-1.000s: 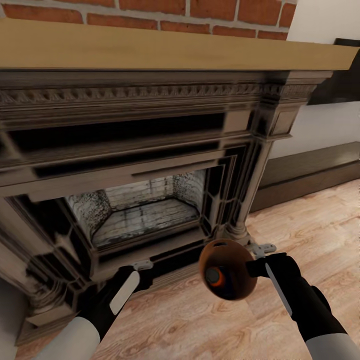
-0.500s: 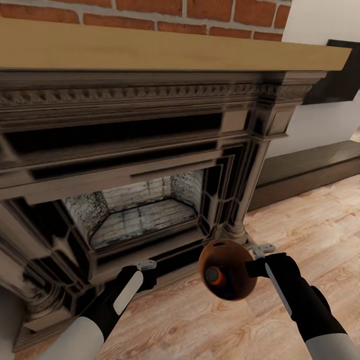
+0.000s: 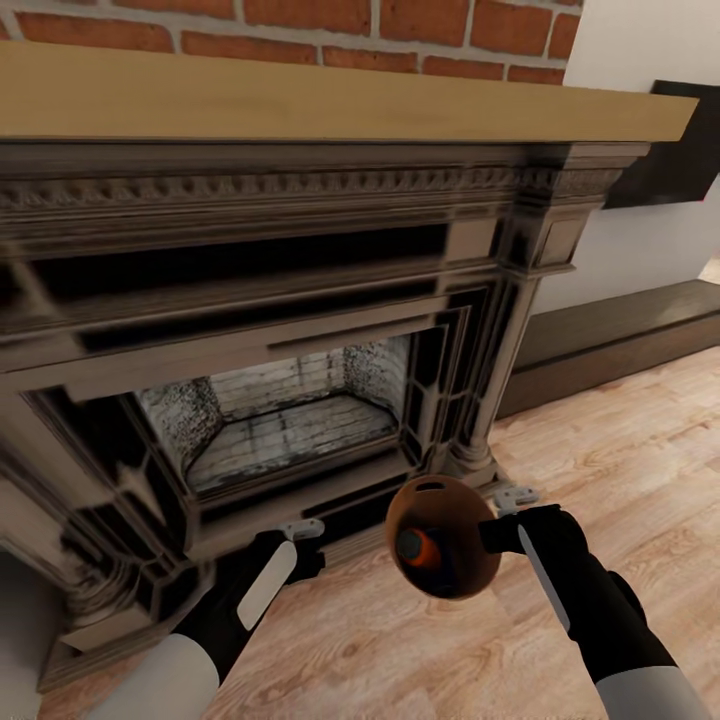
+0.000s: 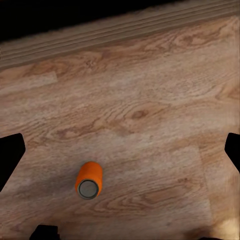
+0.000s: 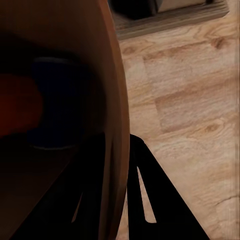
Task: Put the three can of soda from the living room inside the tash can in the kitchen.
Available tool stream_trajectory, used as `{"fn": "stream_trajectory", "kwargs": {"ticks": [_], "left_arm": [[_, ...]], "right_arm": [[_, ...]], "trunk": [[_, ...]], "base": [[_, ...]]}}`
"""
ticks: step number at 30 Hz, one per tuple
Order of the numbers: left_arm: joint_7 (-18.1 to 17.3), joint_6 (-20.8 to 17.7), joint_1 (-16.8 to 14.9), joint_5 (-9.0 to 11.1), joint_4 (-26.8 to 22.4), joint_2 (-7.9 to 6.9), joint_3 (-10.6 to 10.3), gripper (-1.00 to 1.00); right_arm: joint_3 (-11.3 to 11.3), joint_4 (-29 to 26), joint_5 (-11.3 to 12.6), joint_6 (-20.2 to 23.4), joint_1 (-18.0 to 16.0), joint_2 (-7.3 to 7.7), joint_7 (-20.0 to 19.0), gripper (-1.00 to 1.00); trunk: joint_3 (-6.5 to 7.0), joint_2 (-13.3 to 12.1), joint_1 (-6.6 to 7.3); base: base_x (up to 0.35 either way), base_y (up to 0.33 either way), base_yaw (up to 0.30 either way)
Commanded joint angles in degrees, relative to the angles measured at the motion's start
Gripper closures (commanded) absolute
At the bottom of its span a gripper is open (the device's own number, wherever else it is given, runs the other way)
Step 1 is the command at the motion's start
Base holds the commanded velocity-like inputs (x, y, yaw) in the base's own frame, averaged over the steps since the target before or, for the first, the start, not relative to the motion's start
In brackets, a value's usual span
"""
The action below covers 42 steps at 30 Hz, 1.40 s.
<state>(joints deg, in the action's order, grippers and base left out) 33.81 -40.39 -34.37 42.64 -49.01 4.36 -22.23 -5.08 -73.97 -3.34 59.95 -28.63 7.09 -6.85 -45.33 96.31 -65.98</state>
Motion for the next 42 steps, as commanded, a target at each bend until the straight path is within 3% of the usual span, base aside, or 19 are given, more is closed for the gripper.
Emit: {"fn": "stream_trajectory", "kwargs": {"ticks": [1,7,25,31,42], "left_arm": [[-0.2,0.5,0.0,0.0,0.2,-0.02,0.0,-1.0],[-2.7,5.8,0.1,-0.2,1.1,0.01,0.0,-1.0],[-3.8,7.8,0.2,0.2,3.8,0.29,0.0,-1.0],[-3.9,7.1,0.2,0.1,4.5,0.38,0.0,-1.0],[-3.9,6.9,0.6,0.2,6.9,0.59,-1.8,-1.0]], "right_arm": [[0.0,0.0,1.5,0.0,0.0,-0.21,-0.4,1.0],[0.0,-0.3,1.4,0.0,0.0,-0.9,-0.4,1.0],[0.5,0.5,1.5,0.0,0.8,-0.75,-0.4,1.0],[3.2,1.1,1.4,0.0,5.0,-0.74,-0.4,1.0],[7.4,3.5,1.4,0.0,7.0,-0.43,-0.4,1.0]], "trunk": [[0.01,0.0,0.0],[0.01,0.0,0.0],[0.01,0.0,0.0],[0.01,0.0,0.0],[0.01,0.0,0.0]], "base": [[-0.084,0.08,0.0],[-0.036,0.035,0.0],[-0.002,0.002,0.0],[0.0,0.0,0.0],[0.0,0.0,0.0]]}}
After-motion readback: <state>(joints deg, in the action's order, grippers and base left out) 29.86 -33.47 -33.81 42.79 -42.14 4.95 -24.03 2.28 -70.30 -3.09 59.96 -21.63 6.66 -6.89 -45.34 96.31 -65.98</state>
